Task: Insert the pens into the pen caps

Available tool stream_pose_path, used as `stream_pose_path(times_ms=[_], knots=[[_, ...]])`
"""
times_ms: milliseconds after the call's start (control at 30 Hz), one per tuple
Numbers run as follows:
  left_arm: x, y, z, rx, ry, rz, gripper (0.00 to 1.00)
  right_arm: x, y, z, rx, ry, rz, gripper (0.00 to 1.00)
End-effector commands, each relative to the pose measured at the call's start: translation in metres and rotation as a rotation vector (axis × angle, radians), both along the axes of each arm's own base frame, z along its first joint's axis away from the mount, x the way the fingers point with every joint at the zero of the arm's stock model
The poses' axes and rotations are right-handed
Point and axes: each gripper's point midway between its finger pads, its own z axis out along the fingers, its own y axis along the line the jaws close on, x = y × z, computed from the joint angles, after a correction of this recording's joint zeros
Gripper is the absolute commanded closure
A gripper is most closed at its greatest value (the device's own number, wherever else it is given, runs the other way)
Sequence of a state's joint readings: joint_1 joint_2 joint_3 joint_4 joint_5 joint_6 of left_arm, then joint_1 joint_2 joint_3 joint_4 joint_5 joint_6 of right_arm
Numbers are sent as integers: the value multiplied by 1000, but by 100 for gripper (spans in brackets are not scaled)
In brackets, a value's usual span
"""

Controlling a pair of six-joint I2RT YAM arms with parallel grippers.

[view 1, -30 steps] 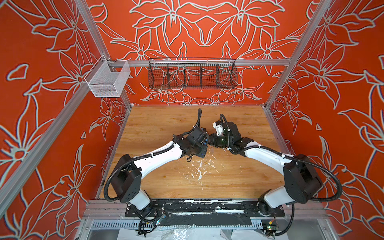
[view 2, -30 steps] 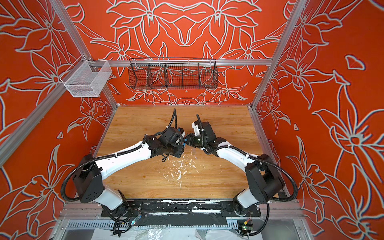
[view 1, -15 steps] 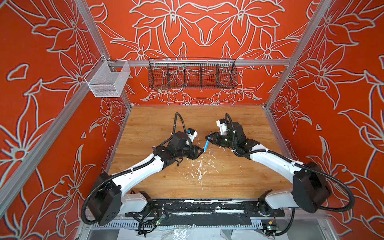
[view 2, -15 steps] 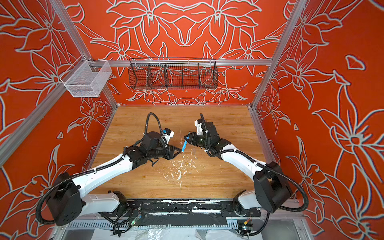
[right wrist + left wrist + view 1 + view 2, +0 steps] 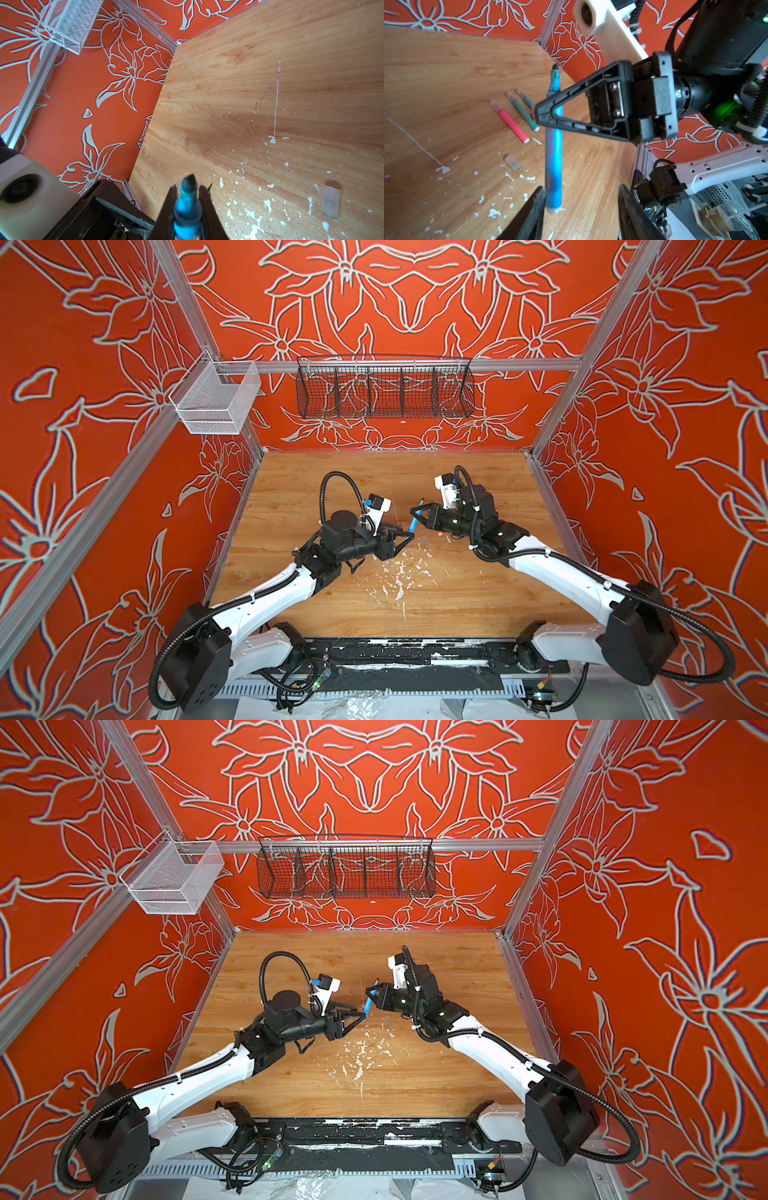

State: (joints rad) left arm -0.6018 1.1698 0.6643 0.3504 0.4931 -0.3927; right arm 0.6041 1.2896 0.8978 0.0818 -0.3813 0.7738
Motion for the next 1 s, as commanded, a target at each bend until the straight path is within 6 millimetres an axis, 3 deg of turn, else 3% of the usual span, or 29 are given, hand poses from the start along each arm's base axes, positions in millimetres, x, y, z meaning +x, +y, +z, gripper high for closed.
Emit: stream_pose_path(times_ms=[0, 200, 500, 733, 967], knots=[[2, -6, -2, 7, -6, -39, 48, -1, 0, 20, 39, -57, -9, 100], [13, -5, -5, 25, -9, 9, 48, -2, 6, 31, 69, -63, 13, 100], [20, -14, -5, 26, 10, -18, 57, -5, 8, 32, 86, -57, 19, 100], [22, -19, -8, 30, 30, -32, 70, -6, 7, 39, 104, -67, 18, 100], [20, -19, -11, 27, 43, -43, 67, -7, 12, 42, 128, -63, 37, 100]])
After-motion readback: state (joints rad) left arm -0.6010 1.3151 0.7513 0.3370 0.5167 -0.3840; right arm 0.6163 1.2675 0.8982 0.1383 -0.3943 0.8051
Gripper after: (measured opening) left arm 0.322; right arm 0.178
